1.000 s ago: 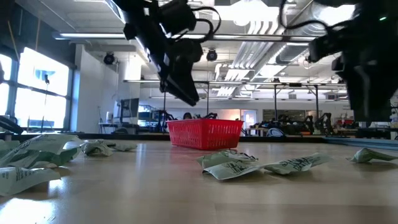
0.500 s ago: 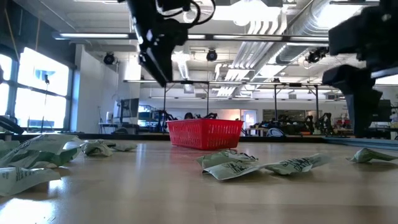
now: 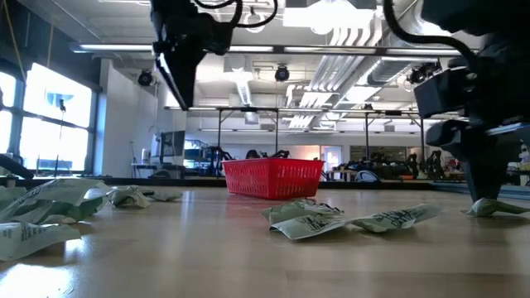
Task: Pick and place Stevia / Truvia into bins
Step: Put the stevia packet into the red basket
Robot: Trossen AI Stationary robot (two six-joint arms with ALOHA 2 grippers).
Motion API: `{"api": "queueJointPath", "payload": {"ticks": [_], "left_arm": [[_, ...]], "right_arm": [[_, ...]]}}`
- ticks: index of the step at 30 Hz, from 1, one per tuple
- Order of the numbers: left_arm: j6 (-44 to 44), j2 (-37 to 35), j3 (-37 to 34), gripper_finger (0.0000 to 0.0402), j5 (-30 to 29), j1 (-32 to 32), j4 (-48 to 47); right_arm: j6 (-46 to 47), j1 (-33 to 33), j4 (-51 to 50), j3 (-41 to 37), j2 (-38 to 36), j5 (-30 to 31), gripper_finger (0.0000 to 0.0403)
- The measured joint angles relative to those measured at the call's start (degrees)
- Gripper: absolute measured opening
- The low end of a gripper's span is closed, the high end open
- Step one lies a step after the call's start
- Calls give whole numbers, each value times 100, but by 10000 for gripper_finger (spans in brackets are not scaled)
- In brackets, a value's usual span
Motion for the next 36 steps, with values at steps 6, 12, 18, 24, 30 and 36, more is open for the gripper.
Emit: {"api": "queueJointPath", "payload": {"ticks": [6, 12, 18, 24, 30, 36], "left_arm": [[-489, -46, -263, 163, -165, 9, -454], [-1257, -606, -1503, 146, 110, 0, -227], [-2189, -1471, -2794, 140, 739, -117, 769], [-2763, -2068, -3432, 140, 701, -529, 1672], [-2334, -1909, -3647, 164, 388, -668, 2778], [-1733, -1582, -3661, 221, 106, -660, 3053]], "right_arm": [[-702, -603, 155, -2, 21, -18, 144], [-704, -1402, 87, 52, -49, -836, 13], [-600, -1846, 93, 898, -576, -315, 6], [-1246, -2684, 286, 1905, -520, -331, 25], [-1858, -3246, 54, 2434, 215, -789, 90], [-2311, -3551, 55, 2828, 332, -481, 203]]}}
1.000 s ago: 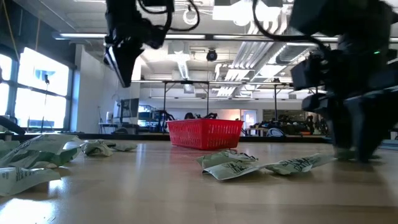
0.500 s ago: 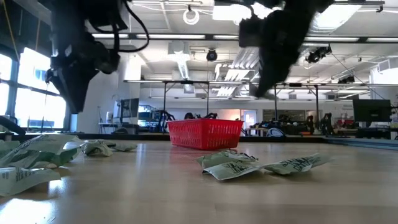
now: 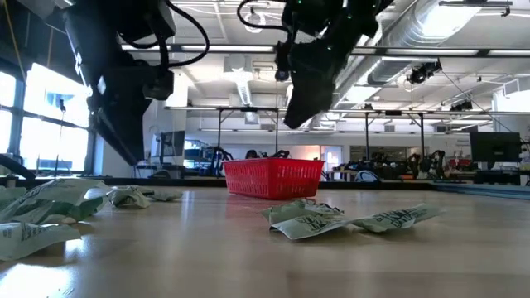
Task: Pick and place Stevia / Truvia into bins
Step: Put the stevia packet into the red basket
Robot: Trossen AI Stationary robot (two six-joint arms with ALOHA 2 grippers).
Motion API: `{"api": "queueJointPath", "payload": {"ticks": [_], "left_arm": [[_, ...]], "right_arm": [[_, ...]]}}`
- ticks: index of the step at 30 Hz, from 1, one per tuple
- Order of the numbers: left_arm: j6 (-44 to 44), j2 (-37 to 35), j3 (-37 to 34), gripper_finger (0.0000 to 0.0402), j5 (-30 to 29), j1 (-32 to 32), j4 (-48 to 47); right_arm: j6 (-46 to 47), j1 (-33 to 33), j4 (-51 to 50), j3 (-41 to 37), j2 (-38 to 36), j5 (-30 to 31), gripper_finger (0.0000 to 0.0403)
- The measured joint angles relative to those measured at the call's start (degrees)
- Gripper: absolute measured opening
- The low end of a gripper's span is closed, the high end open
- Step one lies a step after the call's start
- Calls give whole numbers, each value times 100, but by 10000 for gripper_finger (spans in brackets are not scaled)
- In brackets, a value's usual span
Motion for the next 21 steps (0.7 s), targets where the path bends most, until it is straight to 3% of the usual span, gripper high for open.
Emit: {"api": "queueJointPath", "payload": {"ticks": [6, 11, 16, 19, 21], "left_arm": [[604, 454, 4, 257, 28, 0, 220], [1322, 889, 9, 259, 45, 5, 772], [2048, 1435, 33, 259, 228, 170, 1167], [2285, 1615, 76, 236, 328, 345, 1220], [2488, 1616, 60, 199, 361, 456, 1357]], "right_arm": [[-161, 19, -943, 466, -173, 581, 269], [-303, 224, -1932, 325, -425, 983, 275], [211, 509, -2158, -236, -857, 1234, 275], [769, 685, -2136, -606, -1171, 1290, 275], [1148, 816, -2116, -848, -1399, 1308, 276]]}}
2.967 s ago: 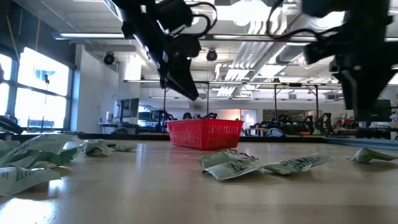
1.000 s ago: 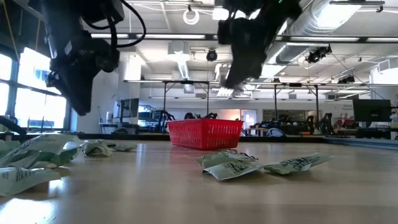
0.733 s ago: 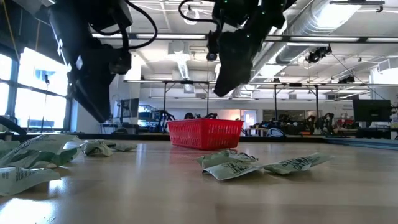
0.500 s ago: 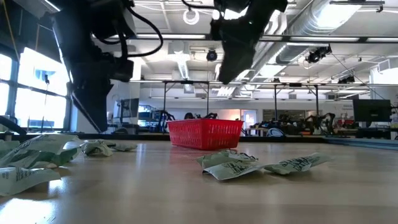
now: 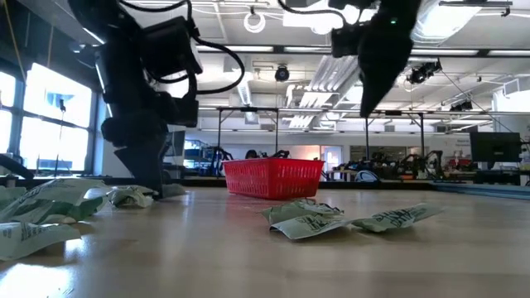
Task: Pick and place Stevia / Truvia into bins
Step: Put the stevia packet into the red basket
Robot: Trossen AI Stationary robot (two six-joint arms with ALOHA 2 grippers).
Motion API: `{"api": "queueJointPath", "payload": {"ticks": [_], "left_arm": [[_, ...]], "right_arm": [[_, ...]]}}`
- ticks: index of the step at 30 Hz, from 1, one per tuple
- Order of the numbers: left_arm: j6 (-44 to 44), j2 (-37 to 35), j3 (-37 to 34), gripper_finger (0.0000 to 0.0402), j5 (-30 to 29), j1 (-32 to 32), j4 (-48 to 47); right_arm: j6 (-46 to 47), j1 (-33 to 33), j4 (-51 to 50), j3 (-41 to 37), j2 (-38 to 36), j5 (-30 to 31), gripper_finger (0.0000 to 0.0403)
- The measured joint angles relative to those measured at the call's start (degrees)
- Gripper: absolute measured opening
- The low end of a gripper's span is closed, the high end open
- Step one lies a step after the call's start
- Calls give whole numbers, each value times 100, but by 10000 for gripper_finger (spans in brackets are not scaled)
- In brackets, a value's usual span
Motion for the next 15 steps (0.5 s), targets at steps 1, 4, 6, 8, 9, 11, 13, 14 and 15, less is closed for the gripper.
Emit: {"api": "queueJointPath", "payload": {"ticks": [1, 4, 6, 8, 9, 11, 13, 14, 15], "left_arm": [[115, 5, 2, 175, -11, 63, 61], [442, -16, 62, 90, -42, 314, 145], [634, -5, 150, 32, -63, 517, 140], [716, 16, 276, 22, -150, 705, 41], [723, 28, 368, 28, -188, 796, -72], [809, -32, 685, 39, -171, 927, -441], [958, -132, 1147, 38, 9, 986, -873], [1017, -182, 1379, 31, 31, 976, -1105], [1080, -228, 1592, 22, 36, 975, -1294]], "right_arm": [[184, 67, -4, -125, -80, 13, 276], [751, 256, -5, -482, -379, 209, 275], [1150, 381, -5, -719, -607, 308, 275], [1539, 529, 13, -958, -825, 441, 275], [1726, 610, 15, -1073, -938, 531, 275], [2121, 767, 15, -1275, -1184, 727, 275], [2483, 892, 31, -1473, -1418, 824, 275], [2629, 940, 24, -1564, -1503, 842, 275], [2748, 981, 23, -1647, -1564, 835, 275]]}}
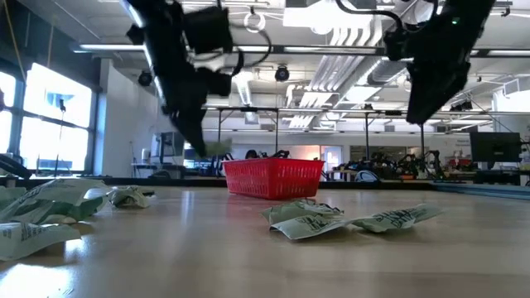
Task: Pick and place Stevia / Truvia into bins
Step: Put the stevia packet into the red basket
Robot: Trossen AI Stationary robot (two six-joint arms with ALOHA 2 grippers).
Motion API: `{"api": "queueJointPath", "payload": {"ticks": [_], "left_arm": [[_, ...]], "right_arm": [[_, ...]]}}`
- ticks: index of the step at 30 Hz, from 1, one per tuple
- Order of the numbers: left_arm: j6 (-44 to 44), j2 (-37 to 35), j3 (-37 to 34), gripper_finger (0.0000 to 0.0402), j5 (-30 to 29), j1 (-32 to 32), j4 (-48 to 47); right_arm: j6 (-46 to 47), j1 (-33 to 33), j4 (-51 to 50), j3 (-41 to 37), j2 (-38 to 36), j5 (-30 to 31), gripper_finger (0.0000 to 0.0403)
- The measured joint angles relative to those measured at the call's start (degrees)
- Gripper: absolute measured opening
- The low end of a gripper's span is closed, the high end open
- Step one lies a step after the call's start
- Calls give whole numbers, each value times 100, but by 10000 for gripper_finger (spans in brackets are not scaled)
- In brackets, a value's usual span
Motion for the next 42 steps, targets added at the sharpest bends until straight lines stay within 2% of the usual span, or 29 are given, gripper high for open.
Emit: {"api": "queueJointPath", "payload": {"ticks": [5, 7, 11, 15, 18, 21, 27, 31, 35, 38, 42], "left_arm": [[499, -32, 777, 32, 143, 23, 475], [549, 191, 892, 55, 287, 118, 827], [220, 483, 1000, 121, 373, 238, 788], [-149, 436, 993, 187, 417, 156, -150], [-483, 188, 989, 221, 420, -10, -1151], [-767, -105, 799, 235, 203, -324, -1803], [-1724, -854, 51, 219, -133, -946, -1885], [-2144, -1264, -431, 199, -159, -1285, -1826], [-2172, -1451, -726, 183, -226, -1405, -1811], [-2172, -1504, -847, 174, -228, -1394, -1843], [-2049, -1502, -889, 167, -230, -1394, -1837]], "right_arm": [[211, 56, 187, -301, -93, -316, 275], [74, 54, 484, -406, -70, -459, 275], [-710, 56, 1425, -619, -74, -804, 275], [-1945, 60, 2270, -735, 19, -1404, 275], [-2546, 80, 2944, -736, 239, -1917, 275], [-3000, 199, 3649, -734, 628, -2380, 275], [-2844, 774, 4736, -676, 1735, -3036, 275], [-2750, 1358, 4700, -206, 2364, -2899, 275], [-2737, 1845, 4548, 271, 2836, -2185, 275], [-2449, 2018, 4489, 464, 3162, -1598, 275], [-2013, 2036, 4341, 519, 3520, -1388, 274]]}}
